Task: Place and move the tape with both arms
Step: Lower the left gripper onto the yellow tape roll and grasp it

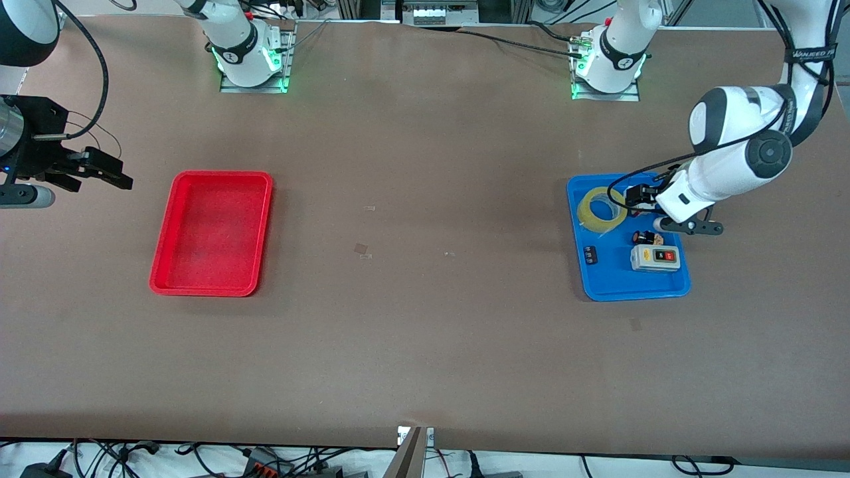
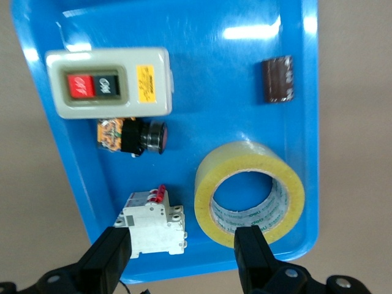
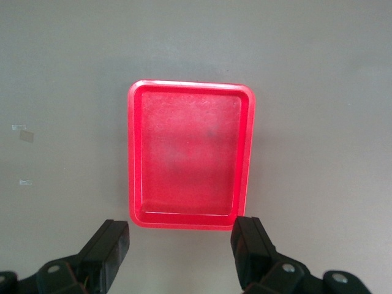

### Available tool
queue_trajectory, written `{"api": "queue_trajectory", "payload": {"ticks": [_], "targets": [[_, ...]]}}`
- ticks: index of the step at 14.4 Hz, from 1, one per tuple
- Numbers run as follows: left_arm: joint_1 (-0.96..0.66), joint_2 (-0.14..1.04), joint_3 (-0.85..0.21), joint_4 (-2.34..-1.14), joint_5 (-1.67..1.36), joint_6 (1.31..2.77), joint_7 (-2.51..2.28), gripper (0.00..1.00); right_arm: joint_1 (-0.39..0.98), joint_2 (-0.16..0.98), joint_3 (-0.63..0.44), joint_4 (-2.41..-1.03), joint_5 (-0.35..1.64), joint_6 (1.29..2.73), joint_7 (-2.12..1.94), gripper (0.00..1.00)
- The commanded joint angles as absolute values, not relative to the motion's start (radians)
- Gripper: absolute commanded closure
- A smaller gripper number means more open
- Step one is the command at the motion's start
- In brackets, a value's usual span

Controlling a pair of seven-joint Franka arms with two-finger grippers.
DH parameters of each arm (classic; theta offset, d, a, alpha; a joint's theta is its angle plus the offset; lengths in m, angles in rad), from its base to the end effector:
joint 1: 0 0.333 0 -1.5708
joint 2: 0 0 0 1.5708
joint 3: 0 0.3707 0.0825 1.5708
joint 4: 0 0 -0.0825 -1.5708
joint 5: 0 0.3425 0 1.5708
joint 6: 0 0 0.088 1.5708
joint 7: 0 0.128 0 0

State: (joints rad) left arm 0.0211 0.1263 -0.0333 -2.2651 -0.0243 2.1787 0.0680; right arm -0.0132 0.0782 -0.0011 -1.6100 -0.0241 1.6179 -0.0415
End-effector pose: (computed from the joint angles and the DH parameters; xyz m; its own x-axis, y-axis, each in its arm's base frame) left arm 0.4814 -0.0070 0.3524 0.9756 -0.0666 -0.2093 -0.0606 -0.9975 0.0351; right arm 0.5397 -0.0107 0.6041 0.9971 0.0284 -0.0712 0.0299 -0.9993 0.0211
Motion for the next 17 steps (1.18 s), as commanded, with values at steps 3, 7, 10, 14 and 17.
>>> {"api": "queue_trajectory", "payload": {"ticks": [3, 7, 10, 14, 17], "targets": [[0.025, 0.233, -0.051, -2.263, -0.037, 2.220, 0.055, 0.00, -0.011, 0.057, -0.002, -1.623, -0.009, 1.617, -0.046, 0.00], [0.025, 0.291, -0.064, -2.257, -0.037, 2.244, 0.035, 0.04, -0.009, 0.057, -0.002, -1.623, -0.011, 1.617, -0.046, 0.00], [0.023, 0.293, -0.066, -2.253, -0.037, 2.234, -0.003, 0.71, -0.009, 0.057, -0.002, -1.623, -0.011, 1.617, -0.048, 0.00], [0.025, 0.293, -0.067, -2.217, -0.037, 2.176, -0.005, 1.00, -0.009, 0.057, -0.002, -1.623, -0.011, 1.617, -0.046, 0.00], [0.025, 0.298, -0.067, -2.096, -0.037, 2.004, -0.005, 1.00, -0.009, 0.058, -0.002, -1.623, -0.011, 1.617, -0.046, 0.00]]}}
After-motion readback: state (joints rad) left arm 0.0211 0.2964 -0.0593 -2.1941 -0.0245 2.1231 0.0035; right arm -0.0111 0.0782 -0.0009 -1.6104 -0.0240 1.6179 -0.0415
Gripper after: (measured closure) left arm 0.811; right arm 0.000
